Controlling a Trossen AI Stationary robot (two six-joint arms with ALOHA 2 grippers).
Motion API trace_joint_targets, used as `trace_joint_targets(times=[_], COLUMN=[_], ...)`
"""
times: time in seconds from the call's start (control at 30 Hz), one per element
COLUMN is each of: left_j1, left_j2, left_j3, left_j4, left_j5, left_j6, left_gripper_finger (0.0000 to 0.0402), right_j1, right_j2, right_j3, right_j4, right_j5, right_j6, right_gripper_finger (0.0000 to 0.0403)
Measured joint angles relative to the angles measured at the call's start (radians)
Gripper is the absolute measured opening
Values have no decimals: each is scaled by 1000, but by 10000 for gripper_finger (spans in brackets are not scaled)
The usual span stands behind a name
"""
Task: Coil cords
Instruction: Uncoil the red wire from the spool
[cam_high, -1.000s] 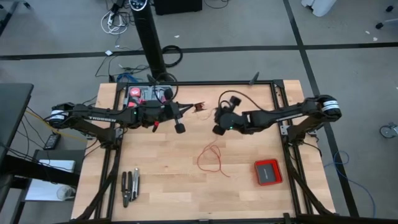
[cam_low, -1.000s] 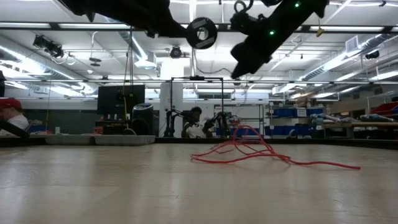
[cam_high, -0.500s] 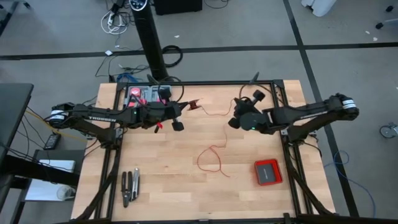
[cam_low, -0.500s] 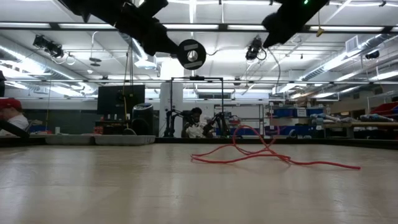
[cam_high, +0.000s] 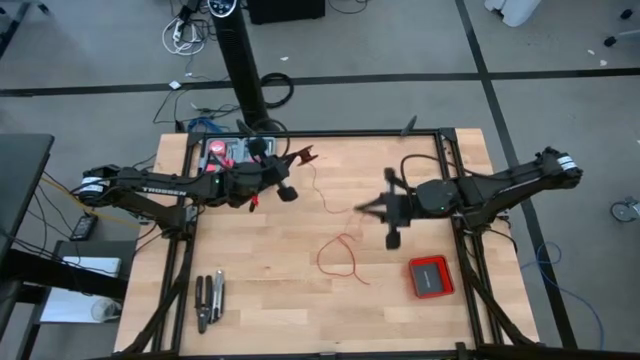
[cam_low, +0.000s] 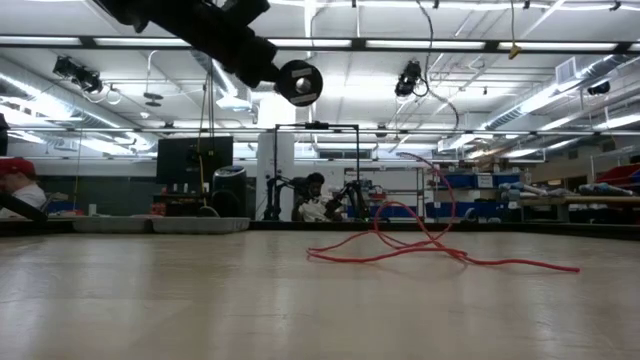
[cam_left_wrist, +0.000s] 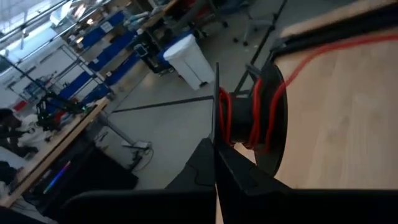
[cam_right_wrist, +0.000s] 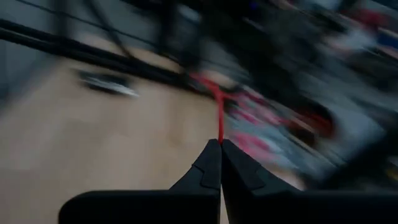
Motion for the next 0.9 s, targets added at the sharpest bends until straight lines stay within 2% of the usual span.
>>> trace_joint_targets(times=[0.07,0.13,0.33,0.53,0.67,0.77,0.9], left_j1=[0,0,0,0,0,0,0], left_j2=[0,0,0,0,0,0,0], left_j3=[0,0,0,1,1,1,1], left_j4=[16,28,91,167,189,199,200], left_j5=[0,0,1,13,14,40,166], left_j6=[-25,-55,-183,-392,-551,-604,-598], left_gripper_finger=[0,0,0,0,0,0,0], right_j1=[-1,-1,-29,-93,-132,-161,-209], right_j2=[17,40,109,206,276,310,313], right_j3=[0,0,0,0,0,0,0], right_j4=[28,54,36,37,33,-6,-116], right_j5=[-106,-158,-212,-218,-267,-232,-56], right_j6=[-17,-30,-46,-51,-50,-37,44], right_gripper_finger=[0,0,0,0,0,0,0])
